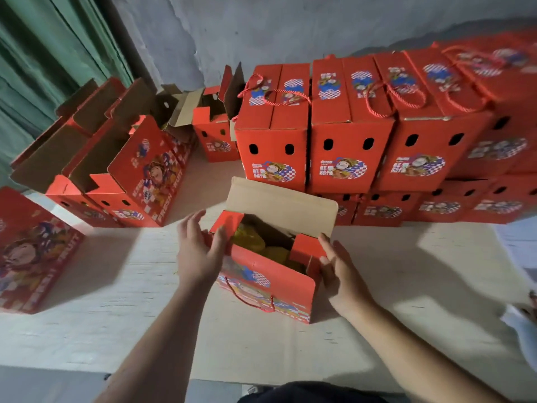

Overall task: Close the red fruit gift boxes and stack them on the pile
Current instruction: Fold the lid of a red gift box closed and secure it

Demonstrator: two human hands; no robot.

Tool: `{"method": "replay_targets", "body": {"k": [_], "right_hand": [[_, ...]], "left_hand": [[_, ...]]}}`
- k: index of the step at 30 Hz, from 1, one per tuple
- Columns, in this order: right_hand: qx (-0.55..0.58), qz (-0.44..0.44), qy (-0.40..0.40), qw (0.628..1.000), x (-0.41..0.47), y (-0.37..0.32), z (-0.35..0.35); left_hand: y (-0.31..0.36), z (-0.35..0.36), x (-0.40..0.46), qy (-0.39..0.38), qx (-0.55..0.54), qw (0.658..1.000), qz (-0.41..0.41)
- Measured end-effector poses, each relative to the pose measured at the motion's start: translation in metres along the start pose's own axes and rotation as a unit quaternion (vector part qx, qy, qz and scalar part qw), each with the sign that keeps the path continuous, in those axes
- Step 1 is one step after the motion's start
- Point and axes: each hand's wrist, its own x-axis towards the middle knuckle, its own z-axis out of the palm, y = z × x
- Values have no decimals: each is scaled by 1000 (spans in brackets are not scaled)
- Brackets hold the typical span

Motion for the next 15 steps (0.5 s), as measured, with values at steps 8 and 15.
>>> {"method": "replay_targets", "body": {"k": [8, 15], "right_hand": [[31, -19, 1, 999, -4, -3, 2], [131, 134, -26, 982, 25, 23, -20]], "left_hand": [[0, -11, 7, -84, -182, 972, -125], [-4, -9, -28, -153, -207, 953, -159]]}}
